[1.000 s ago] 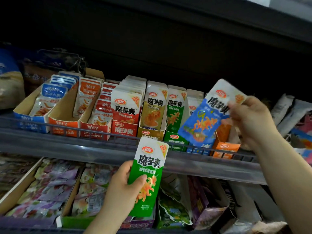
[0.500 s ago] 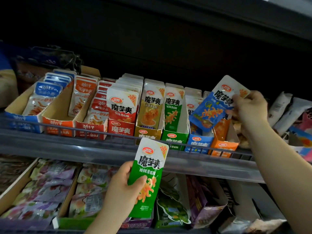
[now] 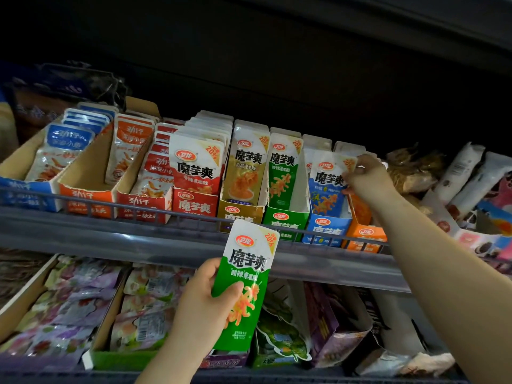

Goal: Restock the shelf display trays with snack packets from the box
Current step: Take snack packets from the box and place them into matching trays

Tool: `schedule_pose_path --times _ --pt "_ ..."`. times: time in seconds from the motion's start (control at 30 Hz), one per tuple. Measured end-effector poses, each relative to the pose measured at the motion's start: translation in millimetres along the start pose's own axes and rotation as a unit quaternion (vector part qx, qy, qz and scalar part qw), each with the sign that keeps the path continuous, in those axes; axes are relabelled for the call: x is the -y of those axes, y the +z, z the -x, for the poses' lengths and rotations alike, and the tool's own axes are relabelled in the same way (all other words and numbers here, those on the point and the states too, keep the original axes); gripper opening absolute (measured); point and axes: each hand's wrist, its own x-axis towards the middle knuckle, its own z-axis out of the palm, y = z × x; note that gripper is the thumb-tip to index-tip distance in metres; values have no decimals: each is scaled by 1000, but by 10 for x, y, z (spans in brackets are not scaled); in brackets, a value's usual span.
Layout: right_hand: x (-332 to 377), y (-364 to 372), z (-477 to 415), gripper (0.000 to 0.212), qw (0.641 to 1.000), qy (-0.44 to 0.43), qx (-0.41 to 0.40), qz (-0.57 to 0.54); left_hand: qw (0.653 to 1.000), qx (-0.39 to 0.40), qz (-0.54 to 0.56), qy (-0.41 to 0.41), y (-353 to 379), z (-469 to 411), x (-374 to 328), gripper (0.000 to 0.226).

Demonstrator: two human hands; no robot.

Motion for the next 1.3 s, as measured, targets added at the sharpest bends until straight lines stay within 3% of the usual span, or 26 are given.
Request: schedule_pose_path --times 0.3,0.47,0.7,0.9,1.0,1.1,1.2,1.3 --pt "-173 107 -131 27 981 -18 -41 188 1000 5 14 -7 -10 -24 9 27" --pt "-185 138 -121 27 974 -2 -41 222 1000 -1 6 -5 -24 -31 24 30" --pt "-195 170 -99 36 981 -21 -41 189 1000 -5 1 -5 -58 -42 36 30" --pt "-49 147 167 32 979 -110 -139 97 999 -8 33 -20 -85 -21 -7 28" --pt "145 184 438 21 986 -155 -55 -2 999 -13 45 -23 -84 -1 -37 28" --pt "339 221 699 15 966 -198 167 -9 997 -18 65 -23 -67 22 -66 28" --pt "417 292 860 20 913 -153 376 -42 995 -20 93 -17 -63 40 -92 27" --pt "422 349 917 21 894 -118 430 -45 994 -26 107 -6 -62 45 -114 27"
